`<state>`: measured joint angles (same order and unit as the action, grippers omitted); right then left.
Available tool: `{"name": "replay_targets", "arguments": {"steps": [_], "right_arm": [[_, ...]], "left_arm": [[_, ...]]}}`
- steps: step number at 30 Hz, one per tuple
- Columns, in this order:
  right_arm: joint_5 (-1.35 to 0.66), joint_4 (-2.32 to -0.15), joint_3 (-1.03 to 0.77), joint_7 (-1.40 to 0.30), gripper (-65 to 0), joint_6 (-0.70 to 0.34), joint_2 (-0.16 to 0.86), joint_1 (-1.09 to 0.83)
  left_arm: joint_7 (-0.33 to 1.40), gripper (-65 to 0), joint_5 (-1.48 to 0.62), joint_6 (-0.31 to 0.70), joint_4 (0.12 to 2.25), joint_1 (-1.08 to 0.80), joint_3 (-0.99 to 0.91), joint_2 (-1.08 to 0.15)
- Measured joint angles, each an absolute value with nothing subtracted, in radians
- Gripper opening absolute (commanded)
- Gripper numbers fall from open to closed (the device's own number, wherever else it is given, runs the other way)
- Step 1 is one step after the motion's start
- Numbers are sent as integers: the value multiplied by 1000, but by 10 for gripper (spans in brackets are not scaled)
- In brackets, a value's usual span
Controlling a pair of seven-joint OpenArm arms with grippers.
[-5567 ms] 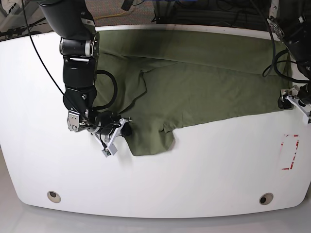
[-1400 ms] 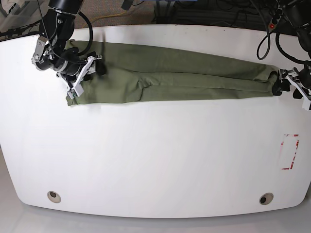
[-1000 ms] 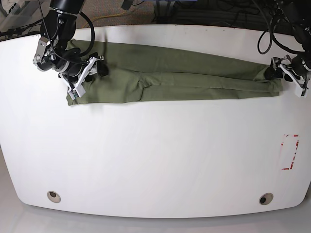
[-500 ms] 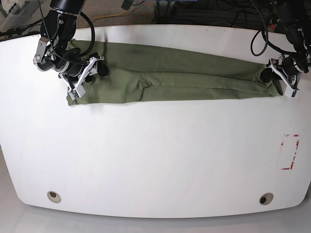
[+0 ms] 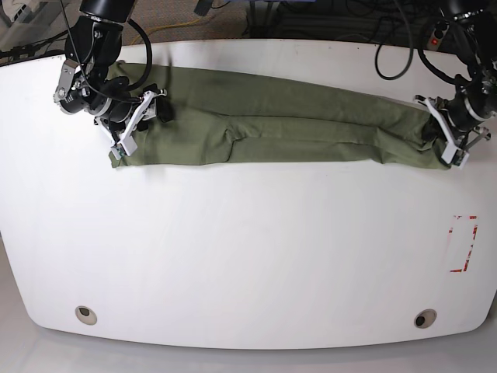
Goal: Fold the T-shirt properly
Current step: 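Move the left gripper inward and grasp the strip's middle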
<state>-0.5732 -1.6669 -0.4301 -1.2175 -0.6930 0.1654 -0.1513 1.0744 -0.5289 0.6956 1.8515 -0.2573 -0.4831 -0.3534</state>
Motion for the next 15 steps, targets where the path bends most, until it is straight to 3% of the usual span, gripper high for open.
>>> {"name": "replay_targets", "arguments": {"steps": [4, 15], "right_arm": [[-572, -1667, -430, -1216, -301, -693, 166, -151], [-573, -1667, -430, -1215, -301, -693, 163, -150]], "left_arm": [[1055, -622, -524, 697, 1988, -285, -368, -352], [1069, -622, -503, 697, 1985, -183, -52, -310]]}}
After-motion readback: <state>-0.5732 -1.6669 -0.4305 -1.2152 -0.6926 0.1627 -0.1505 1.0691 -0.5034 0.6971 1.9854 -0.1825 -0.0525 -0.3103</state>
